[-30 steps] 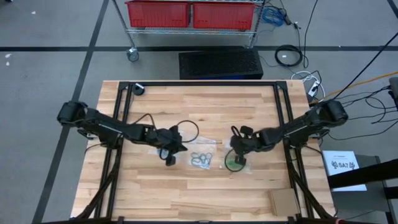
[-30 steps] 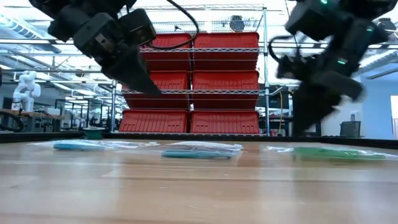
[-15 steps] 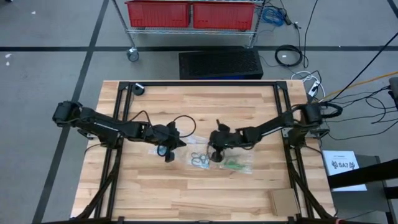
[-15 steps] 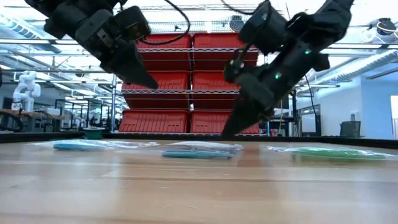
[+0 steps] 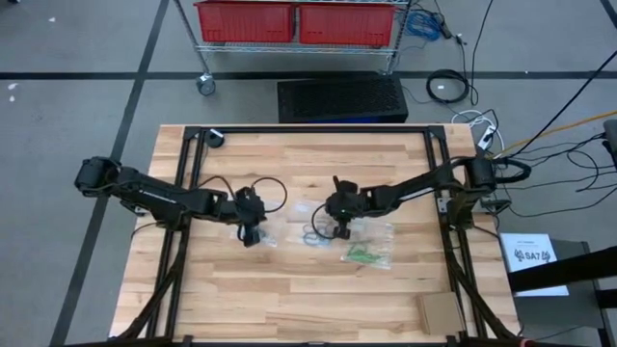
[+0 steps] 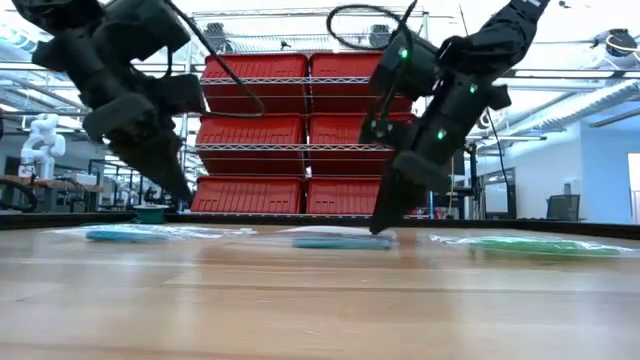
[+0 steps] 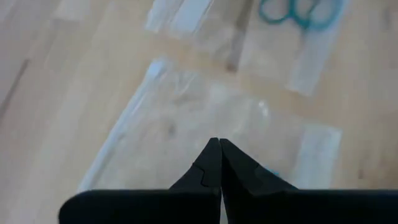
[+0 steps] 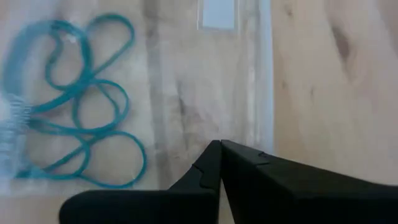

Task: Sort rubber bands
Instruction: Adjust the transparent zip bags

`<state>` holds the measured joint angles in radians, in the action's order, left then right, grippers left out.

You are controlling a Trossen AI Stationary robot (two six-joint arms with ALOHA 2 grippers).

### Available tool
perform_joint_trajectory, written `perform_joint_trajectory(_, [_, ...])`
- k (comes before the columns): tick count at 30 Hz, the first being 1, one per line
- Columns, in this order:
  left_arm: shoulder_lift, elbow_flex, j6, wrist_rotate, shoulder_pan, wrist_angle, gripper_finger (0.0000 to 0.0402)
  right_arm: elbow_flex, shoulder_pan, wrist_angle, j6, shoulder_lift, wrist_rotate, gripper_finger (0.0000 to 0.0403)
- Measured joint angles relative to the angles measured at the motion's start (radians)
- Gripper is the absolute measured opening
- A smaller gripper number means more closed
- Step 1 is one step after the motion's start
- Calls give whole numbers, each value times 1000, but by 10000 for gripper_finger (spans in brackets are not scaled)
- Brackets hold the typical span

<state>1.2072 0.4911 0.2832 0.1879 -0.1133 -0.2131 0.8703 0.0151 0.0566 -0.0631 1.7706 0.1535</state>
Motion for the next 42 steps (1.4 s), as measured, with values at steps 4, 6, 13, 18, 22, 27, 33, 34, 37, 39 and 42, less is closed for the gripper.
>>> perform_joint_trajectory(4, [0,0,-33,35,-6,-48,0,2,-1,6,23,-70,-3,0])
perform_joint_trajectory(6, [4,0,-56,57,-6,-77,0,2,-5,13,29,-103,-2,0])
perform_joint_trajectory(13, [64,0,-13,117,11,-135,0,2,-23,70,27,-146,1,0])
perform_joint_trajectory(18, [104,1,149,118,15,-125,0,2,-26,172,-59,-147,-21,0])
perform_joint_trajectory(22, [114,0,268,146,12,-129,0,2,-32,250,-168,-172,-23,0])
perform_joint_trajectory(27, [108,1,367,230,5,-110,0,2,-57,330,-325,-235,17,0])
perform_joint_trajectory(33, [81,2,419,301,1,-102,0,3,-111,504,-615,-309,81,0])
perform_joint_trajectory(34, [73,2,419,301,0,-105,0,1,-128,531,-663,-310,88,0])
perform_joint_trajectory(37, [49,2,418,302,-3,-83,0,-38,-191,551,-772,-300,79,0])
perform_joint_trajectory(39, [33,2,416,302,-7,-63,0,-70,-228,548,-836,-293,73,0])
perform_joint_trajectory(42, [31,2,410,295,-13,-28,0,-114,-265,548,-918,-287,79,0])
